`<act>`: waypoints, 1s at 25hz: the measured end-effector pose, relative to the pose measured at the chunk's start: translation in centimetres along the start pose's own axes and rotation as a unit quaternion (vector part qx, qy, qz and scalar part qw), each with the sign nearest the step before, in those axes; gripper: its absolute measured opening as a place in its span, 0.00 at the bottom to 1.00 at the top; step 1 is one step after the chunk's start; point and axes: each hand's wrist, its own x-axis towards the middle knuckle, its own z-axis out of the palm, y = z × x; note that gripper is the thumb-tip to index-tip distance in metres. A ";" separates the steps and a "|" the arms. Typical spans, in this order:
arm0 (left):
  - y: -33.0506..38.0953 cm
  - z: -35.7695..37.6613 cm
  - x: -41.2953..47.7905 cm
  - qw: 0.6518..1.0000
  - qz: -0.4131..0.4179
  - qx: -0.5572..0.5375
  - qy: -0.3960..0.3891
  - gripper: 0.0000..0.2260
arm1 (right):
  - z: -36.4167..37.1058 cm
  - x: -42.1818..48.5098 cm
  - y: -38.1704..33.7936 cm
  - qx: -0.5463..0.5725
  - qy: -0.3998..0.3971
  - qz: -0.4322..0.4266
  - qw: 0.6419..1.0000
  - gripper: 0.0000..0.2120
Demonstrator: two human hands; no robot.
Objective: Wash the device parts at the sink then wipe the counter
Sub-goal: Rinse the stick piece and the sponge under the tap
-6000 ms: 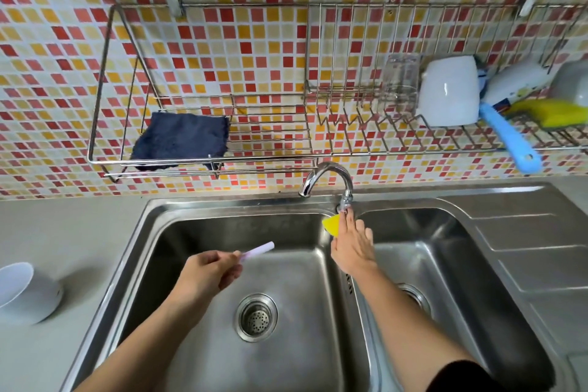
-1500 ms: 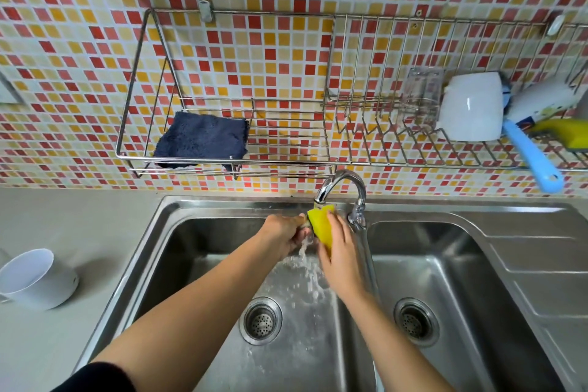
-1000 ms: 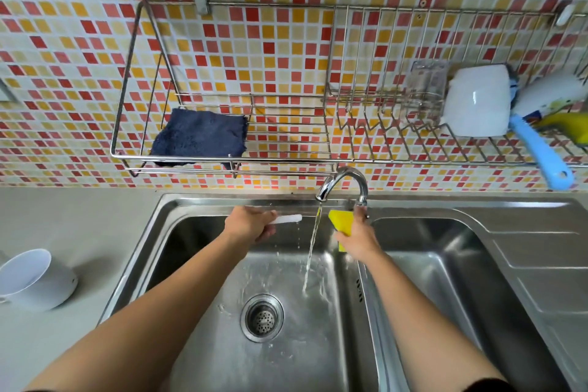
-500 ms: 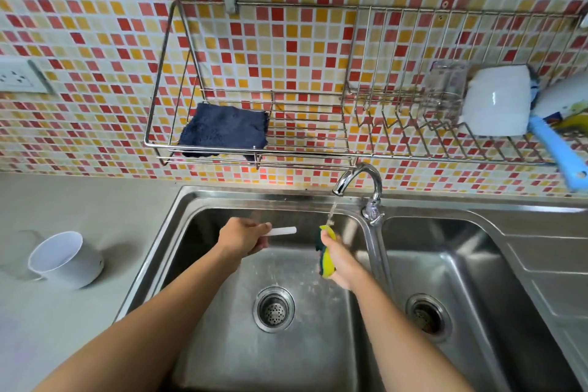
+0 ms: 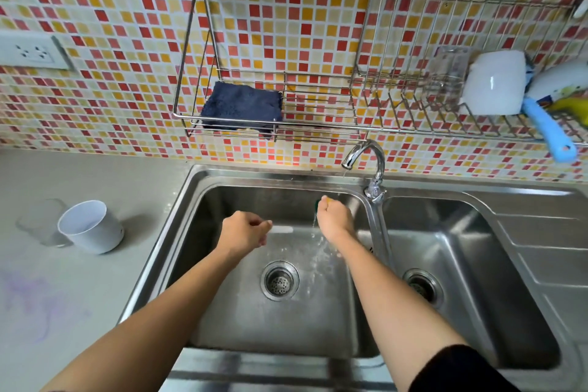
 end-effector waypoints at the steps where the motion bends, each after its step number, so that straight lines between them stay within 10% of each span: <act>1: 0.2 -0.2 -0.3 1.000 0.014 0.006 0.002 0.15 | -0.3 -0.3 -0.4 0.003 0.013 0.005 1.000 0.23; 8: 0.0 -1.3 -1.5 0.998 0.069 0.000 0.009 0.10 | -1.8 -2.8 -2.0 0.015 0.004 0.020 1.000 0.23; 12: -0.8 -2.2 -1.9 0.997 0.072 -0.028 0.024 0.08 | -3.5 -4.7 -2.7 0.204 -0.055 -0.011 0.977 0.20; 19: -0.7 -3.9 -2.3 0.994 0.097 -0.052 0.025 0.07 | -10.3 -6.8 -9.0 0.135 0.006 -0.252 0.958 0.18; 25: -1.4 -6.1 -3.5 0.991 0.115 -0.054 0.032 0.07 | -12.8 -0.6 -16.3 0.070 0.050 -0.212 0.973 0.26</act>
